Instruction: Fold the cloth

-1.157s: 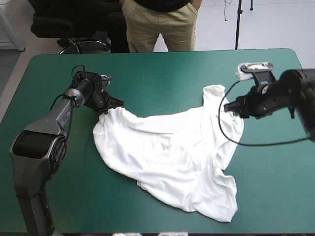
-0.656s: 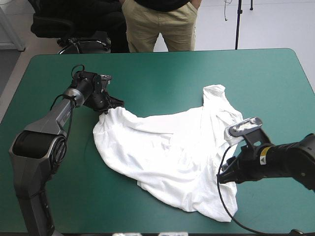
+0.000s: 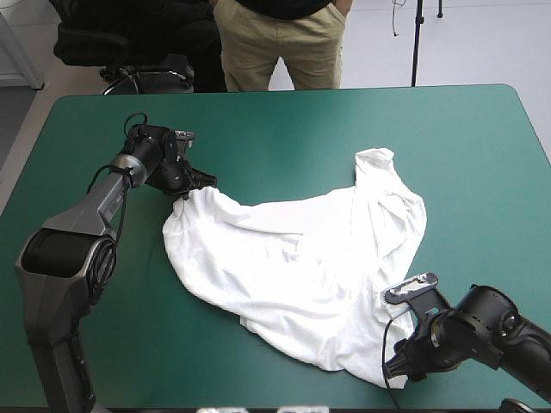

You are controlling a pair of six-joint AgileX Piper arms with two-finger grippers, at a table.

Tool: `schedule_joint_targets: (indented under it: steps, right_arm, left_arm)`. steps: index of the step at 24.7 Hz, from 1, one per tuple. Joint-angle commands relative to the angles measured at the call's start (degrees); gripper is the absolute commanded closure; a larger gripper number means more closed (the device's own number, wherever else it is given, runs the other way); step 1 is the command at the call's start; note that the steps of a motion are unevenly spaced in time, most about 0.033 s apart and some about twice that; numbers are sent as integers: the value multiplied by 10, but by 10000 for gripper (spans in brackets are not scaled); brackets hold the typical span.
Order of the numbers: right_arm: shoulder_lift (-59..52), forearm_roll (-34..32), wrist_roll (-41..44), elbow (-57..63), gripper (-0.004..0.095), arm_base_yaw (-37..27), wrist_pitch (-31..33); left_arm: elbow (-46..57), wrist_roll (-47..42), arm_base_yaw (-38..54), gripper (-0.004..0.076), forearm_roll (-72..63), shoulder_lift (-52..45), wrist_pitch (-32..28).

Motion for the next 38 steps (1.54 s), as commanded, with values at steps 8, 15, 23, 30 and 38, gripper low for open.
schedule_joint_targets:
  steps: [8, 15, 23, 30, 38]
  right_arm:
    - [95, 1, 5, 19, 336, 0, -131]
    - [180, 2, 5, 20, 434, 0, -157]
    - [195, 23, 11, 19, 920, 0, -162]
    - [175, -104, 20, -116, 926, -15, -116]
    - [177, -19, -197, -418, 926, -204, -129]
  left_arm:
    - [-6, -3, 2, 739, 0, -16, -2]
    - [-6, -3, 2, 739, 1, -16, -2]
    - [-6, -3, 2, 739, 1, -16, -4]
    - [-7, -3, 2, 739, 5, -87, -1]
    - [-7, 10, 2, 739, 22, -232, -3]
